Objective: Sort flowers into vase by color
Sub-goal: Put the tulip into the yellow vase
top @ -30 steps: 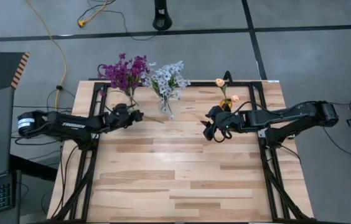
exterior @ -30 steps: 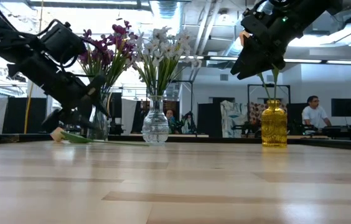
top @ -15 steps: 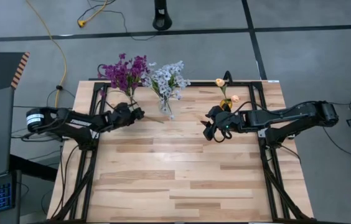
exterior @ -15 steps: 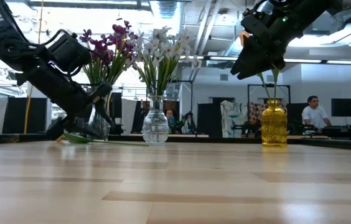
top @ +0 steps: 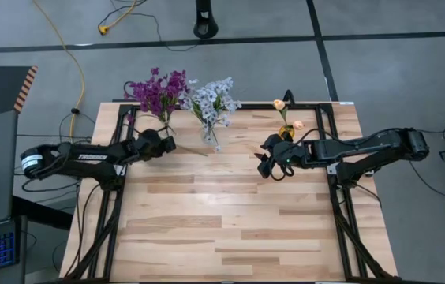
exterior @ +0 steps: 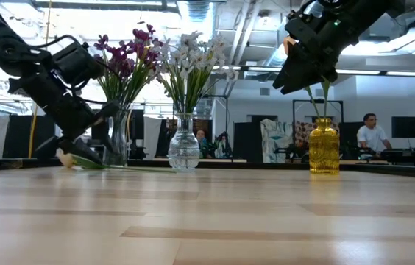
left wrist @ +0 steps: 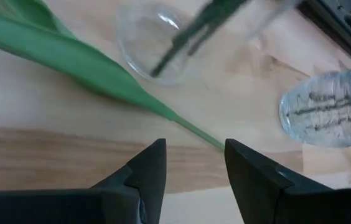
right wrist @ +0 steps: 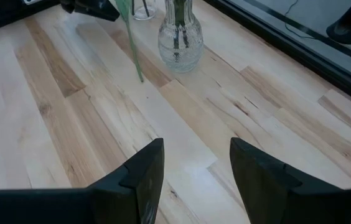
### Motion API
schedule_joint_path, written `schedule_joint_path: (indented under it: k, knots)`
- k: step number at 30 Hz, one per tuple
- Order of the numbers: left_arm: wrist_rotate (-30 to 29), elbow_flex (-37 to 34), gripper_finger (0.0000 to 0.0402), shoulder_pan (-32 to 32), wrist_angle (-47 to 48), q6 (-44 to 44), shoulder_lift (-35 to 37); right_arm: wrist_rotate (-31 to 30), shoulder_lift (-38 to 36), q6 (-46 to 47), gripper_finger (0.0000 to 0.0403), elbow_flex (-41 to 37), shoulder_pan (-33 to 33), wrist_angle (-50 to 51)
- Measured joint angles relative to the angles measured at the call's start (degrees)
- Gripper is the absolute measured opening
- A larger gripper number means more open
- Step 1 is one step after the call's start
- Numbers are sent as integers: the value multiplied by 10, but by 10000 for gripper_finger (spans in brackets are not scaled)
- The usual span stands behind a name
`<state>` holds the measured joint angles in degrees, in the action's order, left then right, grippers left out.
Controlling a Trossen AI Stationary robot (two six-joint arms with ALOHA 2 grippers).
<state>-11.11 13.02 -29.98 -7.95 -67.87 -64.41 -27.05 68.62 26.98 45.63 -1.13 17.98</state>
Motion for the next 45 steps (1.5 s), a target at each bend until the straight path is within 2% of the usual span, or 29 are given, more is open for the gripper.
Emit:
schedule_joint_path:
  k: [10,15,20,34,40,45]
  knots:
    - [-2,0,139,-53,125,10,87,0,0,0,209,0,0,0]
    - [-33,0,138,-73,151,-15,105,0,0,0,209,0,0,0]
    - [-62,0,138,-93,147,-27,104,0,0,0,209,0,0,0]
    - [-62,0,138,-140,149,-71,100,0,0,0,209,0,0,0]
    - [-61,0,138,-148,137,-90,56,0,0,0,209,0,0,0]
    - [-62,0,138,-148,70,-89,11,0,0,0,209,0,0,0]
